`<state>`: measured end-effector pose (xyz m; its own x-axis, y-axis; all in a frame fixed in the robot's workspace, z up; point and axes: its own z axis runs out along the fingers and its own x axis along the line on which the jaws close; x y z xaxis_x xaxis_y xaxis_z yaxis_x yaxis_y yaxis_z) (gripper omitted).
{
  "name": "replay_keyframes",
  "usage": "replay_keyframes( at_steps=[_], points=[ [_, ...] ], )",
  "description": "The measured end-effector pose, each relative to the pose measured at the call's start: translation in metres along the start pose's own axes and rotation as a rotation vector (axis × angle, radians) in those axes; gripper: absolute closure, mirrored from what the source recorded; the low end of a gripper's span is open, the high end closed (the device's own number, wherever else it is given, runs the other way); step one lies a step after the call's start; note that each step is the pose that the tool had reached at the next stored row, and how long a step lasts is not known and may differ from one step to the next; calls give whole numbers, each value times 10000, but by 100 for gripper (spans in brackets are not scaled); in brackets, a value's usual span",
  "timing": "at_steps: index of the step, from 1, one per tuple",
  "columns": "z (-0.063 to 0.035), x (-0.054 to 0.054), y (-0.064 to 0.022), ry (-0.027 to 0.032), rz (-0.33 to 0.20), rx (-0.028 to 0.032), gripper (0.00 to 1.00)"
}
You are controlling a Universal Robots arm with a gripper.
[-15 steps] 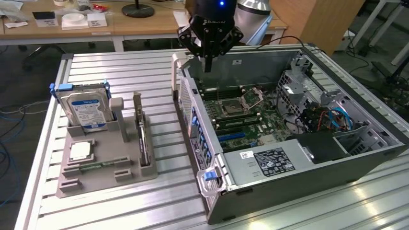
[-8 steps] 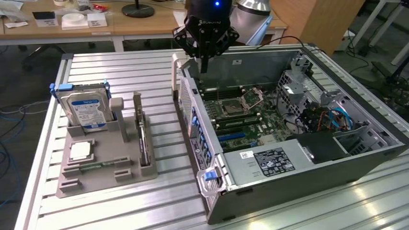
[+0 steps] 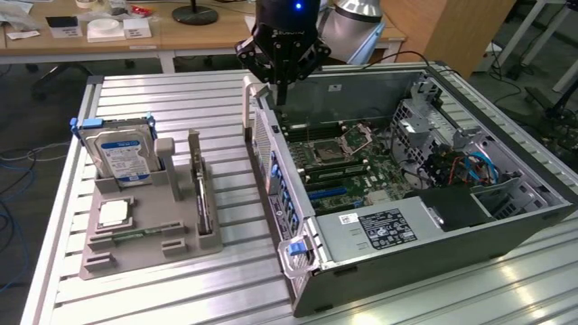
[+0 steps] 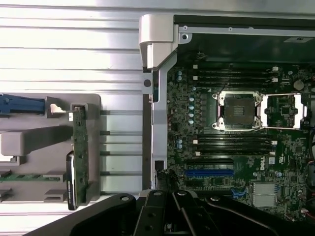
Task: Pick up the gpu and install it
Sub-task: 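Reach for the gpu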
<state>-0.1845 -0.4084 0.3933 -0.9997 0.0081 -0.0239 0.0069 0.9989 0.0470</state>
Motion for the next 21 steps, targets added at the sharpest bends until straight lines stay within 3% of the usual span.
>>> replay_keyframes(
  at_steps=[21],
  points=[
    [-12,298,-110,-4,-539,-19,89]
  ],
)
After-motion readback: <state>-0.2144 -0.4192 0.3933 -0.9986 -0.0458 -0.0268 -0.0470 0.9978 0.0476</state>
